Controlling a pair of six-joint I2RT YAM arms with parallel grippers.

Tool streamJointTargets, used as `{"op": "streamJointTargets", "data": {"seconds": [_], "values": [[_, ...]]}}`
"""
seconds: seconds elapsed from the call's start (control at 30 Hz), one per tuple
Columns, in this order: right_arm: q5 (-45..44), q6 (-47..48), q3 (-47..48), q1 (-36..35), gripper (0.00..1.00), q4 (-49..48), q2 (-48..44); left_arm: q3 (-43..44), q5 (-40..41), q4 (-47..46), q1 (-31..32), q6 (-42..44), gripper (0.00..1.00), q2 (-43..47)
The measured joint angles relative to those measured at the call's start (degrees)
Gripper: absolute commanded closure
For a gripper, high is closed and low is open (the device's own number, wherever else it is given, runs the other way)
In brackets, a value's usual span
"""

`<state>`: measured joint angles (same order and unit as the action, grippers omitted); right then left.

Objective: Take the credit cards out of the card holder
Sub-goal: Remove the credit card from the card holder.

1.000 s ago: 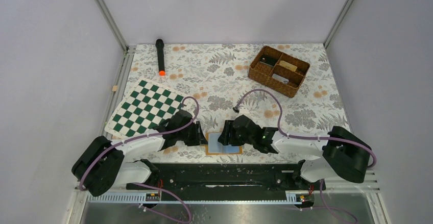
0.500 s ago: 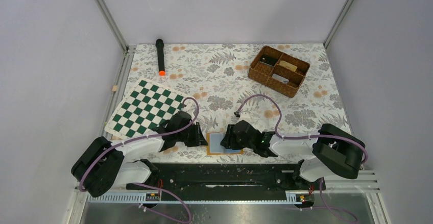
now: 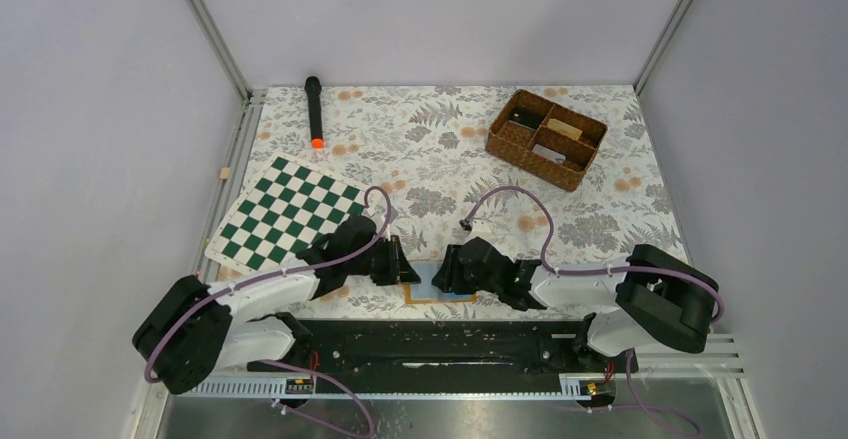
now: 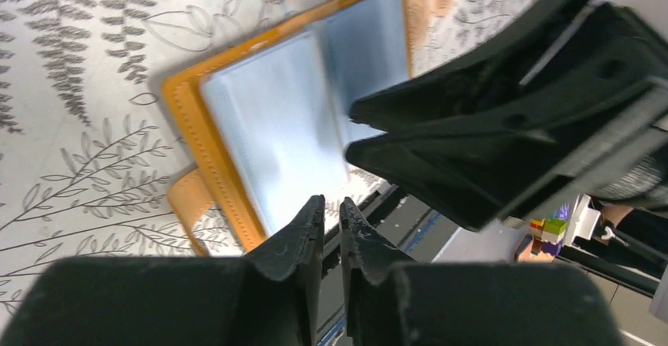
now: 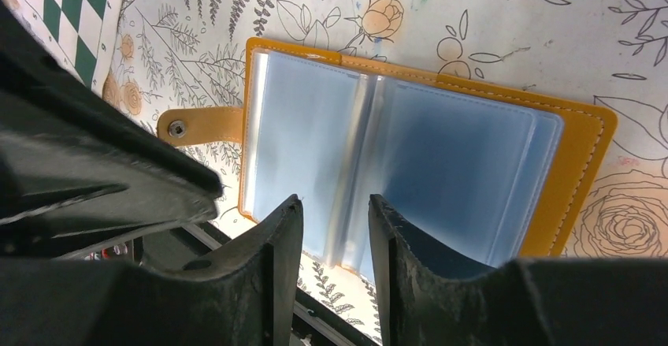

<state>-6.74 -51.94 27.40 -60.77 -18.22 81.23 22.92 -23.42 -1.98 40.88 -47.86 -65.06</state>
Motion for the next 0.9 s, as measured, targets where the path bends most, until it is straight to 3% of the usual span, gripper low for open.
{"op": "streamJointTargets", "data": {"seconds": [0.13,0.57,0.9], "values": [[-0.42,-0.15,-0.17,0.00,0.52,0.24,-0.72,0.00,1.18,0.04,0.00,0.66,0.96,-4.13],[-5.22,1.55,5.70,-3.39,0.55,9.03,-2.08,-0.07,4.20,0.09,0.00,2.97,0.98,-7.13],[-9.64,2.14,11.87,-5.99,0.49,14.19,5.01,-2.49,3.96,-4.11,0.00,2.23,0.98,-7.96]]}}
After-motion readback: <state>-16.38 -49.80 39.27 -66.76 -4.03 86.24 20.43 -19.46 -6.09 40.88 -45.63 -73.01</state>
